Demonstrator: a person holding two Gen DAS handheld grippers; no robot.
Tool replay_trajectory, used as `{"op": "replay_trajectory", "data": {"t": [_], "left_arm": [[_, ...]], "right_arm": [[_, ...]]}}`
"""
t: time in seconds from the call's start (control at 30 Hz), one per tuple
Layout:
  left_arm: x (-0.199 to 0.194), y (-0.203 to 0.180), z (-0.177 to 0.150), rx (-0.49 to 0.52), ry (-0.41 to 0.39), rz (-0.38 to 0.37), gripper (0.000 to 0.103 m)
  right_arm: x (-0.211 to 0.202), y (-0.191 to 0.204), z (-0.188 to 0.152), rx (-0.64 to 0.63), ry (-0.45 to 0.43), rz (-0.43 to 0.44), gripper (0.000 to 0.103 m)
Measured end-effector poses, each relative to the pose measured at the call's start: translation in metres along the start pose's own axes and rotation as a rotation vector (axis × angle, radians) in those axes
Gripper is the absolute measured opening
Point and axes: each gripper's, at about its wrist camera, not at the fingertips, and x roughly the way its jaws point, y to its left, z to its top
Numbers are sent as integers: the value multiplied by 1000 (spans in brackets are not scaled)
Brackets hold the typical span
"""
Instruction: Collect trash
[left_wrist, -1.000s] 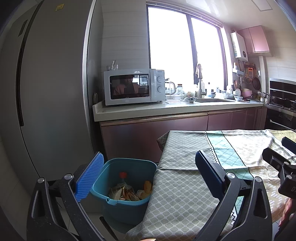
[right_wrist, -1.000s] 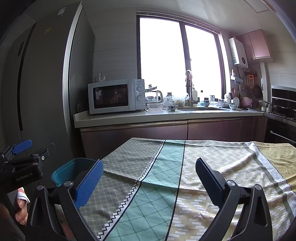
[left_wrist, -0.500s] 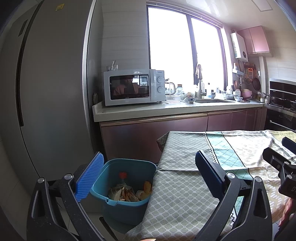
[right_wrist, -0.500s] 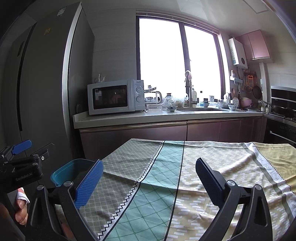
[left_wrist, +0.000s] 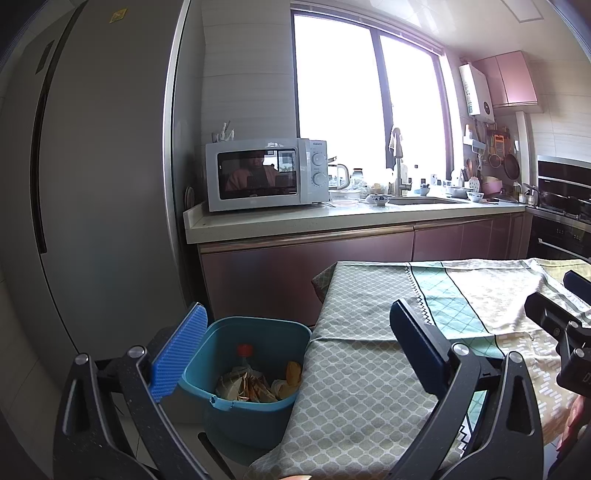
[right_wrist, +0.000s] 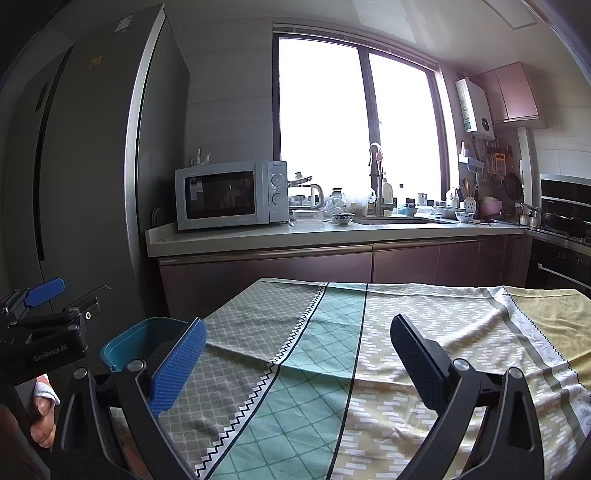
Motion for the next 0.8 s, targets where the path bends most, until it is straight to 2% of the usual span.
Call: {"op": "replay_trajectory", "data": {"t": [0.8], "left_arm": [[0,-3,0,-3,1,8,97]], "right_arm": [[0,2,0,3,2,-5,97]]}}
